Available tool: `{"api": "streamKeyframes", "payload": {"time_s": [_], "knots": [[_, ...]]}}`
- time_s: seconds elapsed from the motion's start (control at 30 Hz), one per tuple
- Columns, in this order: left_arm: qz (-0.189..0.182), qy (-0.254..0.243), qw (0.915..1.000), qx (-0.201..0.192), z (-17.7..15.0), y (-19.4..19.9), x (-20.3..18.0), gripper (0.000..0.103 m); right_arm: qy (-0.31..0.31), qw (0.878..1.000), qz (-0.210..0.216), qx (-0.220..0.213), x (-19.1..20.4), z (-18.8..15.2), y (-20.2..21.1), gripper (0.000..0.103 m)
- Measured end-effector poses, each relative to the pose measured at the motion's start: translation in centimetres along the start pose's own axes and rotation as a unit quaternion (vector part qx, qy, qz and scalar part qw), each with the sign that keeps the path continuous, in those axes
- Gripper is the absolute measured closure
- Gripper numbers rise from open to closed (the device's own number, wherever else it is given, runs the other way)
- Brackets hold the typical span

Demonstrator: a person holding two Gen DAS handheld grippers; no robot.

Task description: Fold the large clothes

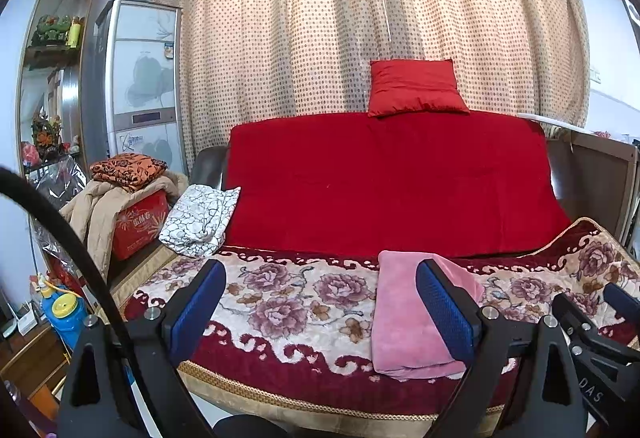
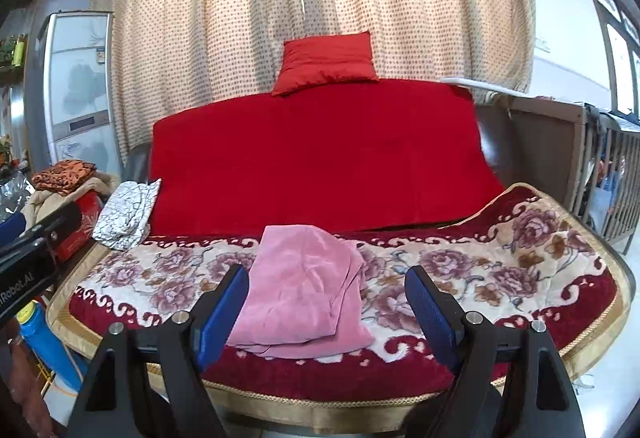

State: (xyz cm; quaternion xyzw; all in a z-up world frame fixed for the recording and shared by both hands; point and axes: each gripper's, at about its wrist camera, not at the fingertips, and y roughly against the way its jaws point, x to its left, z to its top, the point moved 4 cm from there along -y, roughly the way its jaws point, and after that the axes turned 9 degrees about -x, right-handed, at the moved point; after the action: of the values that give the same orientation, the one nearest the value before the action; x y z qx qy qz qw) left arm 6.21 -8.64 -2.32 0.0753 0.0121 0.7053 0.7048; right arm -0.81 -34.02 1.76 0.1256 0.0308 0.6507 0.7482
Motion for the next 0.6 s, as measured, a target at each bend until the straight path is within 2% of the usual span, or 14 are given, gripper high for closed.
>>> {"api": "streamKeyframes", "payload": {"time_s": [0.23, 0.6], "knots": [[-0.001, 0.005, 1.0, 0.001, -0.1, 0.0, 0.1, 0.007, 0.025, 0.999, -0.018, -0.032, 0.2, 0.6, 1.0, 0.02], [-0.002, 0.004, 1.0, -0.002, -0.1, 0.3, -0.2, 0.007, 0.016, 0.999, -0.014, -0.031, 0.0, 0.9, 1.1, 0.02]]}}
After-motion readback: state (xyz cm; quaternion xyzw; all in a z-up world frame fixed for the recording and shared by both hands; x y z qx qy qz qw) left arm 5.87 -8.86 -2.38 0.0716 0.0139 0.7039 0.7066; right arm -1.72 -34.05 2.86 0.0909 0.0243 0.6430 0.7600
